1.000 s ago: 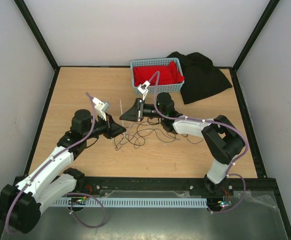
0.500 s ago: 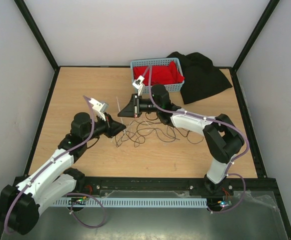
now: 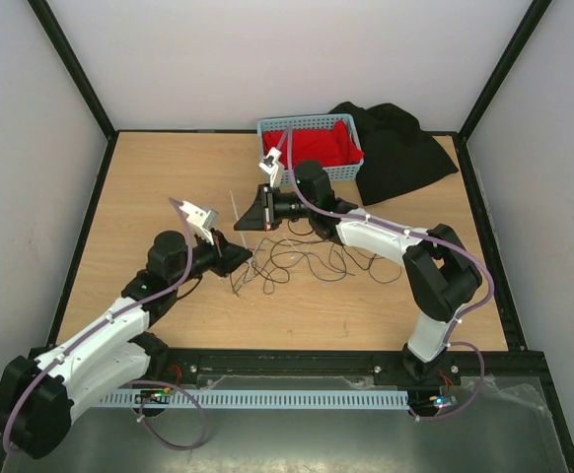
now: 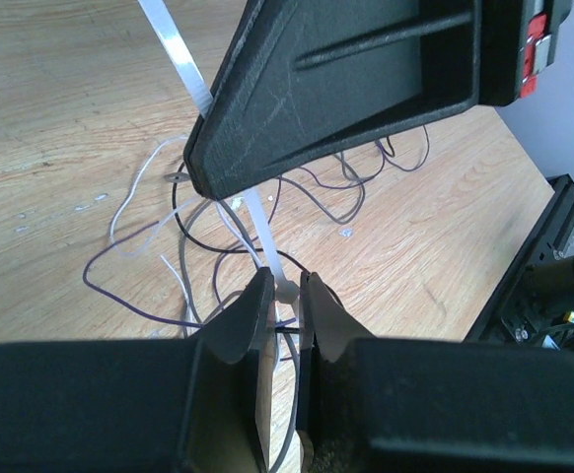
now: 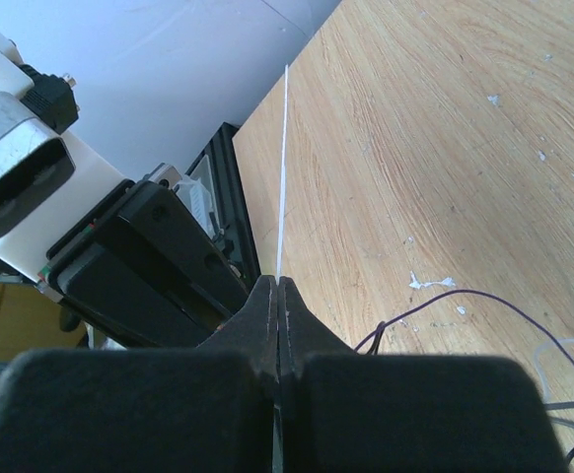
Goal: Zip-tie the wires
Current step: Adjust the cable at the center of the board.
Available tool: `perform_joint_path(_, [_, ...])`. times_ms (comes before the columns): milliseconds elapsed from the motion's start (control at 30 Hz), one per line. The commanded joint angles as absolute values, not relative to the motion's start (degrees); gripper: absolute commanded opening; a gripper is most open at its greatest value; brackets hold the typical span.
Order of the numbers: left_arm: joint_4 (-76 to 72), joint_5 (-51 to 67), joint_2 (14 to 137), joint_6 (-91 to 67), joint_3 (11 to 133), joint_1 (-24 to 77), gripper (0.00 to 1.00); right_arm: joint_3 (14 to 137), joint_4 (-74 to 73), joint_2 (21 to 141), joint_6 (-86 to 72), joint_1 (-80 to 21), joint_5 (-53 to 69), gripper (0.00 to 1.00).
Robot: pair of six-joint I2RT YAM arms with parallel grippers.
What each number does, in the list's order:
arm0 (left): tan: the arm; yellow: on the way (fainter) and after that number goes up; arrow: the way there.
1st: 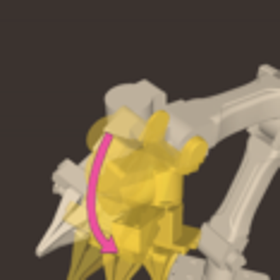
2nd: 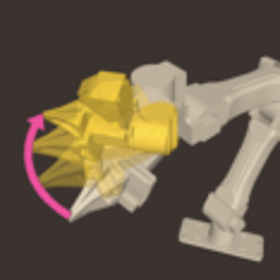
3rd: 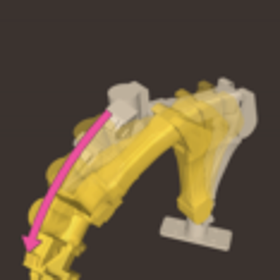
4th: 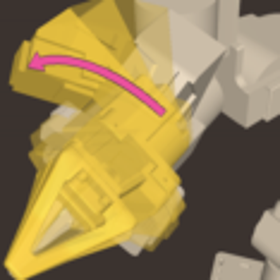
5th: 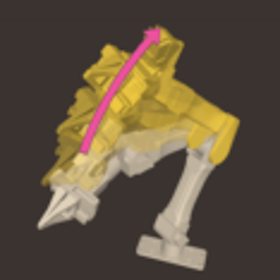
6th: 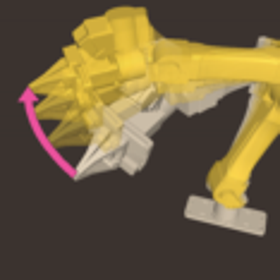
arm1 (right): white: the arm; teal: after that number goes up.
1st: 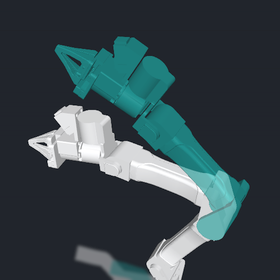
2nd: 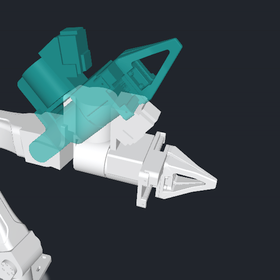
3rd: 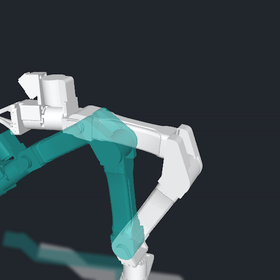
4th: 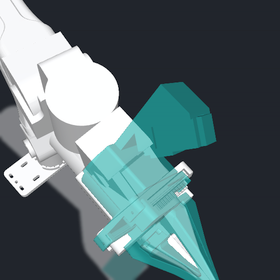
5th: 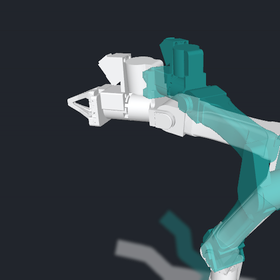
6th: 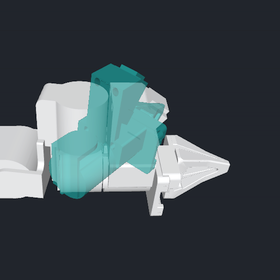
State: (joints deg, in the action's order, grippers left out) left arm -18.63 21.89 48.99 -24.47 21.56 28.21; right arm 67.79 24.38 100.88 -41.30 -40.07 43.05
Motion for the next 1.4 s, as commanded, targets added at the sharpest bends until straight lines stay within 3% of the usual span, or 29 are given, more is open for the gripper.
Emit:
perform_joint_path(0, [-13.1,23.1,51.0,-25.5,17.8,31.2,0.00,72.7,30.5,99.5,-40.8,-38.5,39.5,0.00])
perform_joint_path(800, [-17.0,15.8,55.8,-29.7,11.0,37.6,0.00,87.4,23.5,101.9,-40.3,-37.7,39.2,0.00])
perform_joint_path(1367, [-16.6,14.0,54.7,-30.4,12.1,37.6,0.00,85.7,23.5,100.5,-39.7,-36.3,40.9,0.00])
